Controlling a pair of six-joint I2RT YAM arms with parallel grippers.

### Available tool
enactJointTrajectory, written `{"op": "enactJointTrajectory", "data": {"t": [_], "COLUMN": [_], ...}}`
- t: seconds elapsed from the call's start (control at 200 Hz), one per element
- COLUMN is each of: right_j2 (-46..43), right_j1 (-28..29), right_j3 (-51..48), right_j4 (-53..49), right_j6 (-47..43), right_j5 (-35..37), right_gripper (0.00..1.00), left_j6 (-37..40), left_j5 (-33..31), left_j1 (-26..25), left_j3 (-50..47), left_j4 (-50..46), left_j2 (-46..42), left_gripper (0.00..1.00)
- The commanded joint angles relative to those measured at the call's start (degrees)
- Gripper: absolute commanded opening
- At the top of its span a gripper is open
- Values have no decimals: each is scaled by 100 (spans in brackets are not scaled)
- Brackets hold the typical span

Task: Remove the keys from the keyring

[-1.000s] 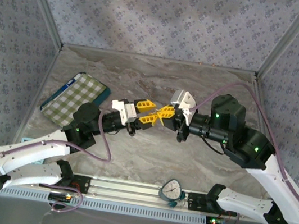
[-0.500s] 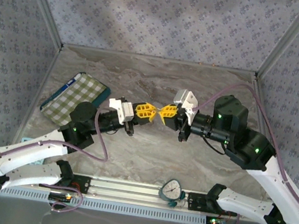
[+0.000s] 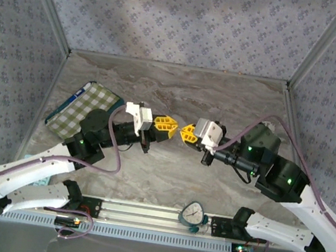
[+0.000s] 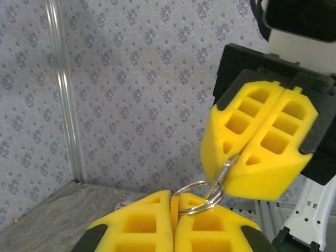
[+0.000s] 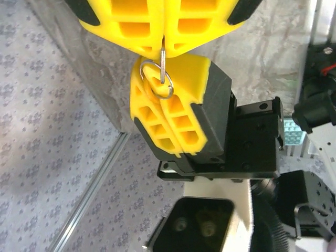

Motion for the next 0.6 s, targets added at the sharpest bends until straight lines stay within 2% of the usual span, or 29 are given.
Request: {"op": "enactJointTrajectory", "data": {"t": [0.0, 0.205, 0.38, 0.595], "right_j2": [-294, -412, -281, 151], "right_j1": [462, 1310, 1675, 2358], "right_j3": [-164, -308, -202, 82], "right_j4": [-206, -178, -552, -1294], "right_j6": [-906, -1880, -2207, -2546], "right_j5": [191, 889, 974, 1540], "right_gripper": [0, 0, 0, 0], "left_j6": [-393, -837, -1084, -1391], "left_j5": [-337, -193, -5, 129], "left_j1": [246, 476, 599, 771], "left_j3": [423, 463, 565, 694], "left_j4": [52, 135, 65, -60], "left_j2": [29, 76, 122, 166], "left_gripper": [0, 0, 0, 0]}}
